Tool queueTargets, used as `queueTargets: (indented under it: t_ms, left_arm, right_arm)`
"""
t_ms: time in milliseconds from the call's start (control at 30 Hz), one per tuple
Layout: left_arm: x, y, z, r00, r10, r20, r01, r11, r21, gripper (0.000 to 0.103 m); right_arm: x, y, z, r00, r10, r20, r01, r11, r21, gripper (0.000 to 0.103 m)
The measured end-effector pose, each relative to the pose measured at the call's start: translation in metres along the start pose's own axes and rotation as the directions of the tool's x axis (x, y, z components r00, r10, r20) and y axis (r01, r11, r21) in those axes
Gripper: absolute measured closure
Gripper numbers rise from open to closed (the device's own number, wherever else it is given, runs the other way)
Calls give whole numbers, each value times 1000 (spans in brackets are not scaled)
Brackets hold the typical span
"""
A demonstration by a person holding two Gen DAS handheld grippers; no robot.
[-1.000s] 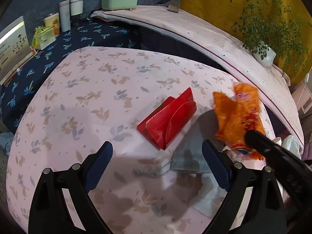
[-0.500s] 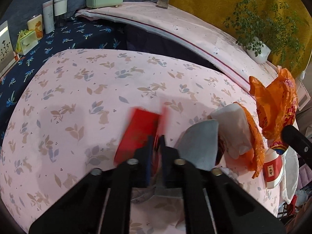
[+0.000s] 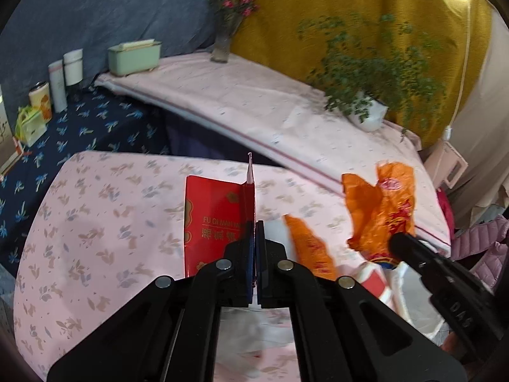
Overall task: Collect trash
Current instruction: 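Grasp the red envelope with the left tool while the right tool grasps the orange bag, then carry envelope and orange bag to the bin and release both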
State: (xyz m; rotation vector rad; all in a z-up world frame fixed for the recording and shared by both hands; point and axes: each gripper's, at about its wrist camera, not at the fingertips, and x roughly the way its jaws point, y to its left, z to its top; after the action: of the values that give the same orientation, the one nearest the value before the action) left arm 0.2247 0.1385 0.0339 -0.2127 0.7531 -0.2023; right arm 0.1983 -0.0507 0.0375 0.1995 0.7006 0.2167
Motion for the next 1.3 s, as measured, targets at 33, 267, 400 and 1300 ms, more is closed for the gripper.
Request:
queueTargets:
  t_ms: [33, 267, 400, 1300]
  left_arm:
    - [-3, -10, 1, 1000, -12, 5, 12, 1000, 9, 103]
    - [-14, -88, -3, 995, -96, 9, 95, 991, 93, 103]
    - [-15, -130, -10, 989, -146, -5, 145, 980, 136, 103]
    - [18, -313, -76, 930, -325, -173, 363, 887, 285, 50]
  right_arm:
    - [-6, -5, 1, 1000, -5, 9, 5, 1000, 5, 99]
    - [-48, -51, 5, 996, -66, 63, 63, 997, 53, 99]
    - [-70, -81, 2, 990, -113, 86, 105, 990, 89, 99]
    - [-161, -259, -54, 926, -370, 75, 326, 883, 337, 99]
